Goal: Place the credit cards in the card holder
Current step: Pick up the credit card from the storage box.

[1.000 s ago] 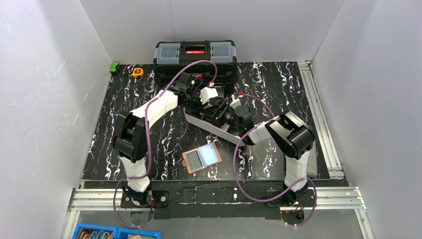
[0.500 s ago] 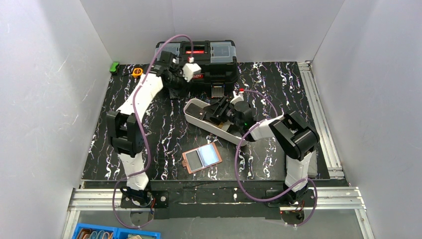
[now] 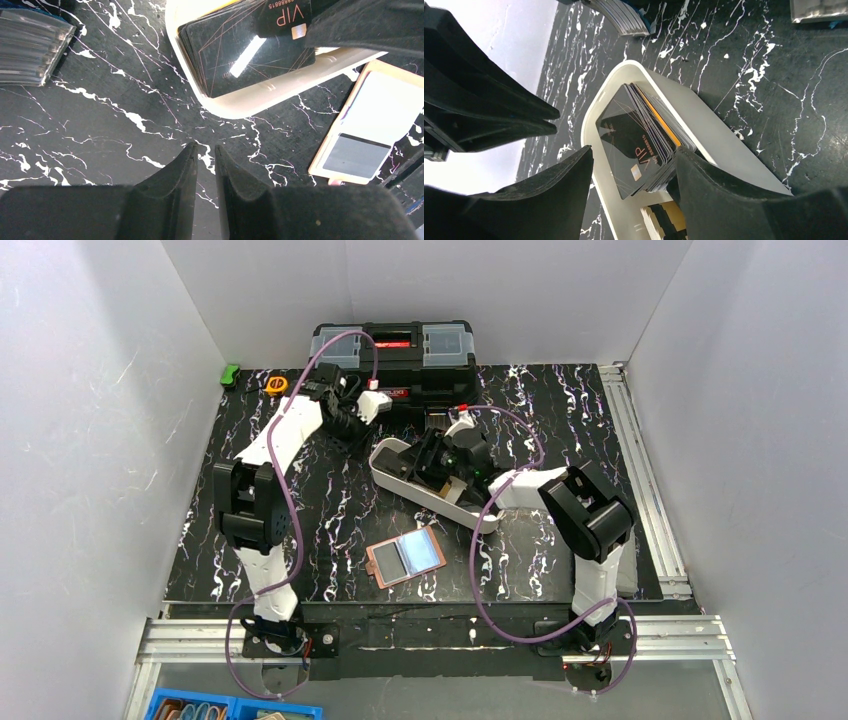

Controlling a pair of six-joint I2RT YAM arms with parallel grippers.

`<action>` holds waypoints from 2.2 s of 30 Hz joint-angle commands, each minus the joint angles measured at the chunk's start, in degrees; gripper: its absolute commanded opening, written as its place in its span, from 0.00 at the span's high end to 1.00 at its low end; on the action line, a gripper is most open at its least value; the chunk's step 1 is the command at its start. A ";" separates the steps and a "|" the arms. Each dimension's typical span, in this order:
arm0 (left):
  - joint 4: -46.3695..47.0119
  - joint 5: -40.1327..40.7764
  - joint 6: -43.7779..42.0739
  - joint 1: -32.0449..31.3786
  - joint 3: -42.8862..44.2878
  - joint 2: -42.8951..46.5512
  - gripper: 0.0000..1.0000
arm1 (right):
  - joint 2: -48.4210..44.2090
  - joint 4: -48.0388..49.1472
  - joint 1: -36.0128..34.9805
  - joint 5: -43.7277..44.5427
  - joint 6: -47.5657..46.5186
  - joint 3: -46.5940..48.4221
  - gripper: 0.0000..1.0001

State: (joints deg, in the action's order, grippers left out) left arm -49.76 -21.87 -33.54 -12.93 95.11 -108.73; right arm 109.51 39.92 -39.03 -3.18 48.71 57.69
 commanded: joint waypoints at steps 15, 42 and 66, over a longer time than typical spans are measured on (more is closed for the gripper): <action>1.19 -0.10 0.90 0.42 -3.03 4.97 0.83 | -0.14 -3.36 -2.55 2.70 -7.53 3.61 0.31; 3.79 -0.81 2.14 0.45 -6.24 5.44 0.85 | 0.26 -5.78 -2.78 3.74 -11.63 7.93 0.31; 4.29 0.25 1.78 0.41 -6.27 5.46 0.87 | -1.00 -4.84 -4.42 -0.36 -9.65 5.70 0.35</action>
State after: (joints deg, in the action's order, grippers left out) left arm -44.97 -21.45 -31.51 -12.82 89.19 -106.69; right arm 110.21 32.88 -42.96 -1.48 38.46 63.29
